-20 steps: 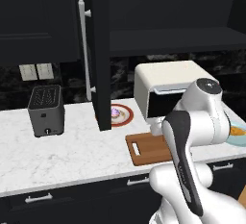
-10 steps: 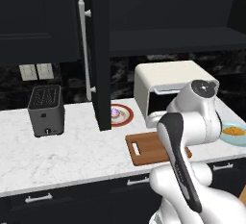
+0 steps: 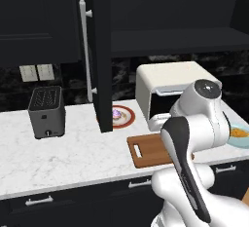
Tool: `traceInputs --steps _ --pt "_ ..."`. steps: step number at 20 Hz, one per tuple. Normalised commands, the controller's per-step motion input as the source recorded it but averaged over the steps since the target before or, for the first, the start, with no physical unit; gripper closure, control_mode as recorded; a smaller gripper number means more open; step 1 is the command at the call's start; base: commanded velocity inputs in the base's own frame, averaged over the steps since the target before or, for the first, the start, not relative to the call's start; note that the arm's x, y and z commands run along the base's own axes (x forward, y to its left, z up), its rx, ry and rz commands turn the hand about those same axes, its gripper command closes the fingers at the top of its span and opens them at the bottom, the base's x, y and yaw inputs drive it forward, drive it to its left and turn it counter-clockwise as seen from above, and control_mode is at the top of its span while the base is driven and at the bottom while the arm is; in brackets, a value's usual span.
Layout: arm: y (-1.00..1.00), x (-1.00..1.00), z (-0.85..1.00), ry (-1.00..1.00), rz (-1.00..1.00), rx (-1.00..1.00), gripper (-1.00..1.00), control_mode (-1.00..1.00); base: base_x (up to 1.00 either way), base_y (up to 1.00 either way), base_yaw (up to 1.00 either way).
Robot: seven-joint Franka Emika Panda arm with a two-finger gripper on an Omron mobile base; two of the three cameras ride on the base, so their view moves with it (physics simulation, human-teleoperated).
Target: From the different types of pastries on the counter, select a croissant and place it on the cutting board. Then retrieve a jar of jam from the cabinet and place it alongside the croissant on the cutting board.
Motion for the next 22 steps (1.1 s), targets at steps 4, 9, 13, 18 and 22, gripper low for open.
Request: traceInputs --steps 4,9,13,18,22 --pt "0.0 -0.13 -0.16 0.0 0.0 -0.01 1.0 -1.0 0.0 0.0 0.0" --pt "-0.01 -1.0 -1.0 0.0 0.0 -0.16 1.0 -1.0 0.0 0.0 0.0" --pt "0.0 -0.33 -0.5 -0.01 0.0 0.14 1.0 -1.0 0.0 0.0 0.0" --pt "-0.35 0.51 0.0 -0.24 0.0 0.23 1.0 -1.0 0.0 0.0 0.0" --pt "-0.15 0.34 0.0 -0.15 0.0 0.13 1.0 -1.0 0.0 0.0 0.0"
